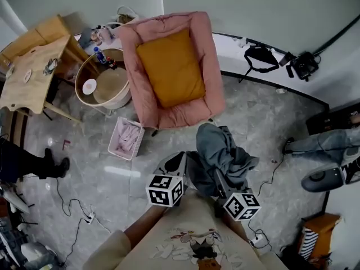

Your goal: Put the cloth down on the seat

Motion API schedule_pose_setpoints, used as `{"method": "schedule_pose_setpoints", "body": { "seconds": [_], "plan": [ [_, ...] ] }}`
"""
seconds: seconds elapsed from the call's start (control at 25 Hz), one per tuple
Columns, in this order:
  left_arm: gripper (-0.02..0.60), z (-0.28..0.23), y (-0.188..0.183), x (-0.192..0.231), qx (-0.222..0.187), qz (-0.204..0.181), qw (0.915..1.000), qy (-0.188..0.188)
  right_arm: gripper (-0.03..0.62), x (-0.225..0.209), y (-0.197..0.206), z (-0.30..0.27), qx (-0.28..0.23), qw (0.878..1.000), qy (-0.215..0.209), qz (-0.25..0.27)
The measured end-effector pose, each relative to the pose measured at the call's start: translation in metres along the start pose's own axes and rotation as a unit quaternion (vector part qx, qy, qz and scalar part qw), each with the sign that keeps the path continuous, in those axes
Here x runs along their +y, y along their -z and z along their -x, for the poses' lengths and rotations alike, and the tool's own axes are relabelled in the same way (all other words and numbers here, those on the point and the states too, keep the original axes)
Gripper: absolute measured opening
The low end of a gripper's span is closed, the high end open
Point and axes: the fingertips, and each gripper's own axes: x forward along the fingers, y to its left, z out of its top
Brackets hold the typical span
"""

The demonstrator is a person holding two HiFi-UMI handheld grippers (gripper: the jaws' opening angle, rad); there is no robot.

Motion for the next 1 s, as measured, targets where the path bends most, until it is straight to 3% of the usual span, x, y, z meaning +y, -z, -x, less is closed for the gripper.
{"method": "schedule_pose_setpoints", "body": {
  "seconds": [0.4, 0.64, 1.0],
  "plan": [
    [0.005, -0.013, -0.02, 0.048, 0.004, 0.04, 0.9992, 0.001, 0.328, 0.027, -0.02, -0.062, 0.014, 1.0, -0.004, 0.01],
    [0.005, -0.017, -0.035, 0.07, -0.021, 0.024, 0.999, -0.032, 0.328, 0.031, -0.032, -0.101, 0.027, 0.999, -0.023, 0.025],
    [0.005, -0.052, -0.075, 0.114, -0.039, 0.044, 0.9936, -0.097, 0.328, 0.024, -0.069, -0.178, 0.048, 0.995, -0.06, 0.057]
  ]
}}
